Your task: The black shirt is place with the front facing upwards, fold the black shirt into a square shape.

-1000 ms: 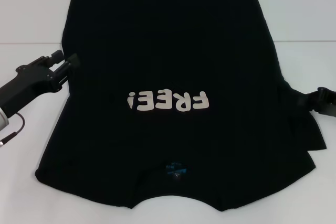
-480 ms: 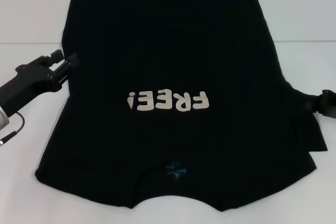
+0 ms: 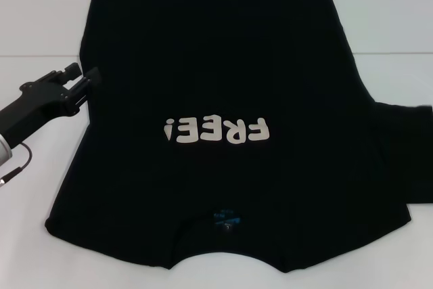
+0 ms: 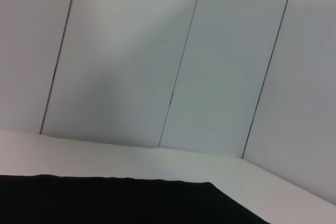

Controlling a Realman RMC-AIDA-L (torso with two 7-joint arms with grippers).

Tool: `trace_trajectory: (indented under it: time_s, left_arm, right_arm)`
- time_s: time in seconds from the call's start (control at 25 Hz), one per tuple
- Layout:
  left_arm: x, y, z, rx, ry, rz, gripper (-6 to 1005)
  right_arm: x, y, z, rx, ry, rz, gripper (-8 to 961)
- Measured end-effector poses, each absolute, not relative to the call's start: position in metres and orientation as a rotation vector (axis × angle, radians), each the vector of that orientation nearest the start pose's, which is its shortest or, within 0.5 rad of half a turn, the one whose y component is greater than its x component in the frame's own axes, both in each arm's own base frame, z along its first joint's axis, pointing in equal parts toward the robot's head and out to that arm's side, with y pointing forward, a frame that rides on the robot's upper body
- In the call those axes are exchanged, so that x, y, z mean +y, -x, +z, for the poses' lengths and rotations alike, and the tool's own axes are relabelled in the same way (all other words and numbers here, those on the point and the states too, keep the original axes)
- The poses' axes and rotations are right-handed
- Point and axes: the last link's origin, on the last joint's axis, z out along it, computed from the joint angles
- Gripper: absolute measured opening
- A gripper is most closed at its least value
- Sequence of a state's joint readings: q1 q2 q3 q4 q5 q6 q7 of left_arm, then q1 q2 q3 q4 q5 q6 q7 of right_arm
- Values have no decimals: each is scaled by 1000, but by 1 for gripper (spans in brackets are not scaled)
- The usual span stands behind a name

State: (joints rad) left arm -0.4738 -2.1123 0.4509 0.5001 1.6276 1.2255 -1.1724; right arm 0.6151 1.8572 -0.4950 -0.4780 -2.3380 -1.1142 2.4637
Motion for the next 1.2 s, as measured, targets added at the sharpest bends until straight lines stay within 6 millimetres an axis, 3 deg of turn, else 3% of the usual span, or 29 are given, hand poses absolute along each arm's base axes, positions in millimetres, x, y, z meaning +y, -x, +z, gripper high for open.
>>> trace_trajectory:
  time_s: [0.56, 0.92, 1.2]
  left_arm:
    - [358, 311, 30, -798, 1986, -904, 466]
    - [359, 308, 32, -805, 1992, -923, 466]
    - [357, 311, 33, -810, 1985, -921, 466]
  right_arm:
    - [365, -371, 116, 1905, 1675, 563, 12]
    - [367, -355, 127, 1902, 1733, 673, 12]
    - [379, -330, 135, 1883, 1794, 782, 13]
